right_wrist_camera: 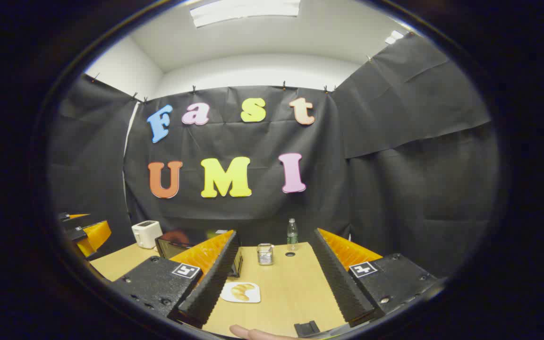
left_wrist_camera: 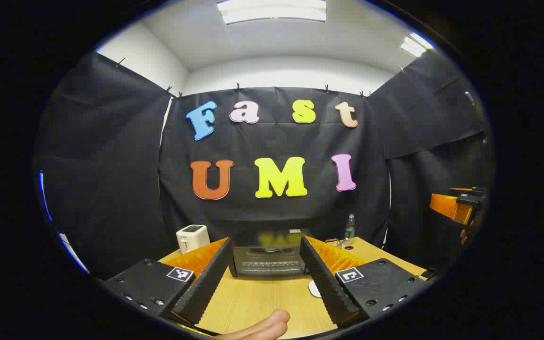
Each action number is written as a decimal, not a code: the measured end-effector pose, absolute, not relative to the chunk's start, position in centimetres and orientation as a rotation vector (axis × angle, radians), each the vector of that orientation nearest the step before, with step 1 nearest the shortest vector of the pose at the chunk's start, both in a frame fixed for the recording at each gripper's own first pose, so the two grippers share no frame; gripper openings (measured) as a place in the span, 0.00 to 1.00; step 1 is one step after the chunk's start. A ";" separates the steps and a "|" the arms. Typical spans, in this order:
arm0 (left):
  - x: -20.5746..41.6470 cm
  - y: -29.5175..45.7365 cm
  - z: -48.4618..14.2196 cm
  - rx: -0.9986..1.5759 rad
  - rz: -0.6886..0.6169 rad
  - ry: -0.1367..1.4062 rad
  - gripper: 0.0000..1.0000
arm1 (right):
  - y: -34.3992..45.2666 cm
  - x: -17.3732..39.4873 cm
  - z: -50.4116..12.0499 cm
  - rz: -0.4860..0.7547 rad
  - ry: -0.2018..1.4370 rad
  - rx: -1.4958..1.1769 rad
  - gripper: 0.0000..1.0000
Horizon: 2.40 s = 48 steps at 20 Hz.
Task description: Open the electric oven with the left hand, put the food in, and close the electric oven.
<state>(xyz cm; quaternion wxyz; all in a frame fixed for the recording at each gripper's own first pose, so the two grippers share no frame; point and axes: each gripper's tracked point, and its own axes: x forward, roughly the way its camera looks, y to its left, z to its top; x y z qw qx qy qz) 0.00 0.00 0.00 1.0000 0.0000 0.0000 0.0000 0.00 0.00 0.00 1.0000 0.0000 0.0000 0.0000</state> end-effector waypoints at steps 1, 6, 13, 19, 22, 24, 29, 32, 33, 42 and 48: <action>0.0 0.0 0.0 -0.007 -0.002 0.007 0.94 | 0.1 0.0 0.0 0.000 0.001 0.000 0.96; 0.6 0.0 -0.3 -0.021 -0.018 0.034 0.94 | 0.4 -0.2 -0.1 0.018 0.009 0.003 0.96; 1.9 -0.1 -0.4 -0.047 -0.046 0.050 0.94 | -0.2 -0.5 0.5 0.009 -0.014 -0.002 0.96; 4.6 -1.0 -1.0 -0.047 -0.090 0.071 0.94 | -0.5 -1.2 0.7 0.019 -0.040 0.012 0.96; 7.5 -0.9 -1.3 -0.035 -0.087 0.076 0.94 | -0.5 -1.5 0.3 0.036 -0.041 0.028 0.96; 9.9 -1.0 -2.4 -0.045 -0.081 0.101 0.94 | -1.0 -1.7 0.3 0.035 -0.047 0.039 0.96; 16.6 -2.1 -5.4 -0.055 -0.129 0.145 0.94 | -2.8 -2.5 0.3 0.013 -0.098 0.092 0.96; 21.0 -2.0 -8.7 -0.022 -0.113 0.196 0.94 | -3.7 -2.6 0.2 -0.002 -0.118 0.102 0.96; 22.1 -2.2 -9.9 -0.028 -0.111 0.226 0.94 | -4.0 -2.8 0.2 -0.004 -0.119 0.099 0.96; 29.0 -2.5 -17.5 0.014 -0.117 0.387 0.95 | -5.7 -2.3 -1.0 -0.022 -0.104 0.102 0.99; 28.6 -1.6 -19.0 0.005 -0.092 0.423 0.99 | -5.6 -1.4 -2.3 -0.017 -0.062 0.112 0.96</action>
